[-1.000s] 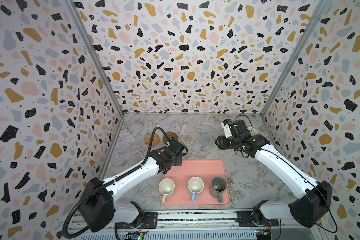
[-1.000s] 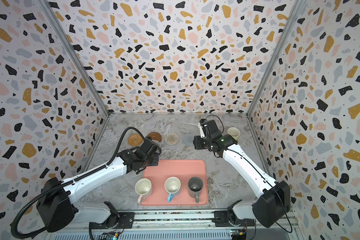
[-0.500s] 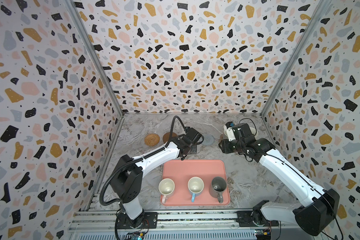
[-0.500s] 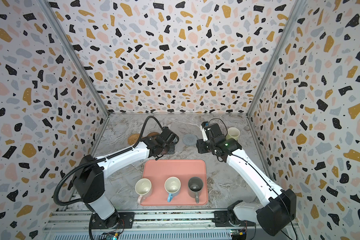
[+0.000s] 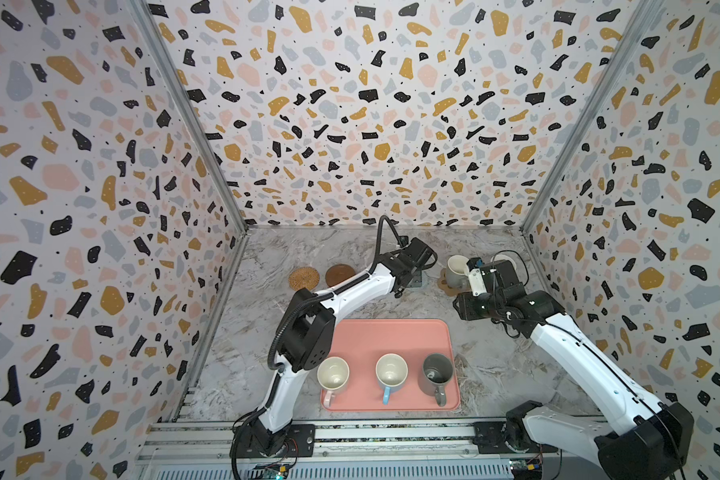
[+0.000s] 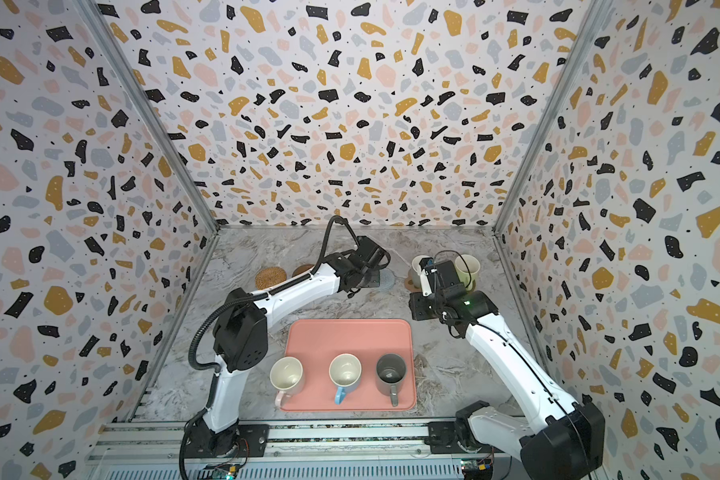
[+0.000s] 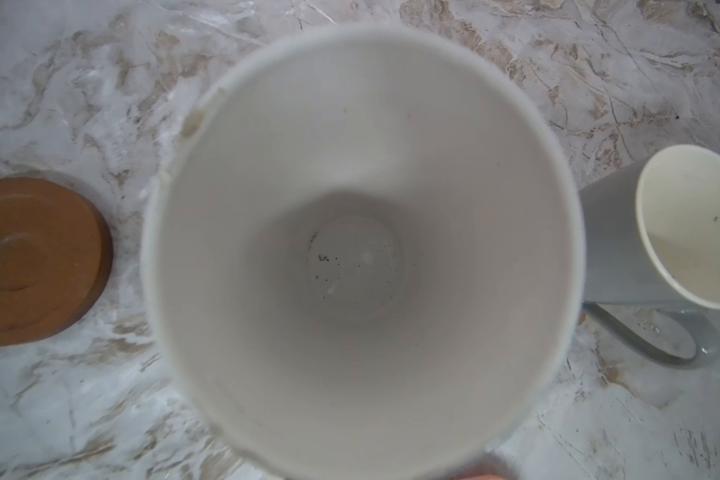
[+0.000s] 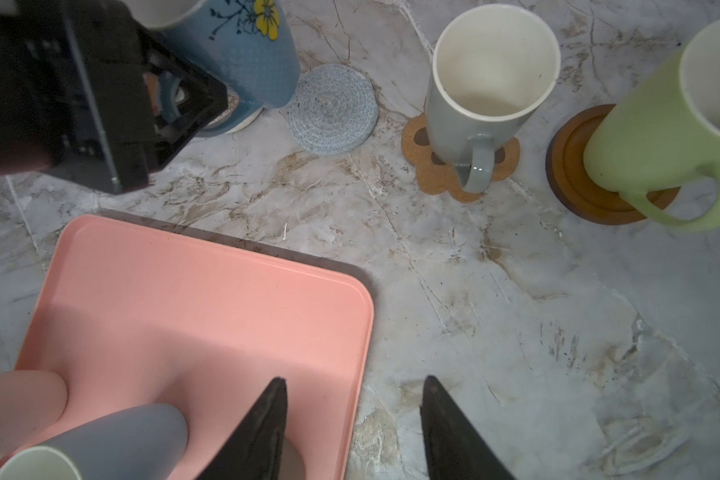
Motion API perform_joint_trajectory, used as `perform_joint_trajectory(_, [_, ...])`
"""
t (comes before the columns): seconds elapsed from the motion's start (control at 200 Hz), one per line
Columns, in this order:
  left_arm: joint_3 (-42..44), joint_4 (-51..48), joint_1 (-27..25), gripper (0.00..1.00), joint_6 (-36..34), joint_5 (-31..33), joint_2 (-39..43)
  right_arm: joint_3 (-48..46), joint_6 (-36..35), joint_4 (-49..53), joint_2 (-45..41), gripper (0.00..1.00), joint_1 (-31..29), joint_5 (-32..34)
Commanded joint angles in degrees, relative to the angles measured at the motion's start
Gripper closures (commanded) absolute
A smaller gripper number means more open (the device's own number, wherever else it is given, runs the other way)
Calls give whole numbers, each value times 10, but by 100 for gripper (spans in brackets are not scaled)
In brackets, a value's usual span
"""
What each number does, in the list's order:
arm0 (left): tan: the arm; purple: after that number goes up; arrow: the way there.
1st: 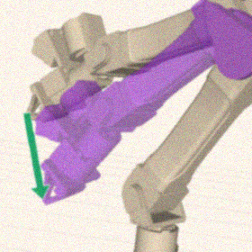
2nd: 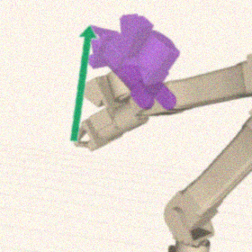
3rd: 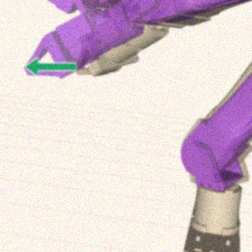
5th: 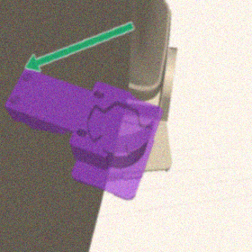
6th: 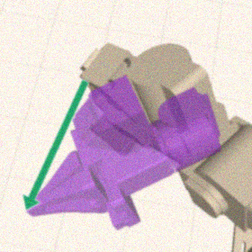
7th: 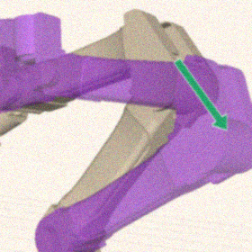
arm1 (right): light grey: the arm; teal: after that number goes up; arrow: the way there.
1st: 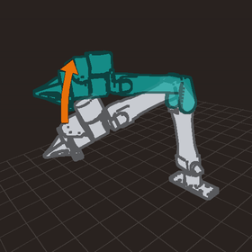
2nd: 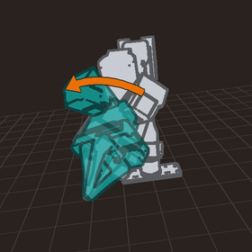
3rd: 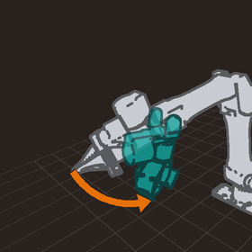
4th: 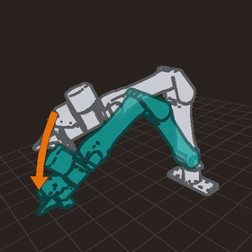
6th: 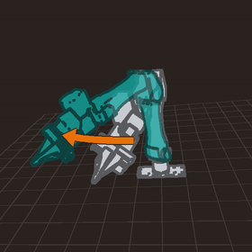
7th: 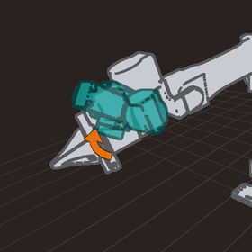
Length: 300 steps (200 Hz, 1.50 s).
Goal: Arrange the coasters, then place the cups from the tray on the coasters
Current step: 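Lower the blue-handled floral mug onto the blue woven coaster with the left gripper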
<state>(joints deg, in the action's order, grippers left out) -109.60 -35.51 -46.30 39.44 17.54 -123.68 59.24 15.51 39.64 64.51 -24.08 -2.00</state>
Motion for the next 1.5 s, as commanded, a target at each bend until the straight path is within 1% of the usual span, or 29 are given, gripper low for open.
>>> perform_joint_trajectory(0.0, [-54, 3, -3, 98, -5, 24, -15, -6, 0, 20, -20, 46, 3, -6])
perform_joint_trajectory(0.1, [-77, 3, -3, 99, 2, 20, -35, -10, 5, 24, -25, 46, 4, -7])
perform_joint_trajectory(0.441, [-116, 7, -6, 99, 19, 9, -81, -11, 15, 34, -34, 46, 5, -5])
perform_joint_trajectory(1.497, [-113, 40, -11, 100, 34, -8, -113, -15, 24, 51, -41, 46, 5, 2])
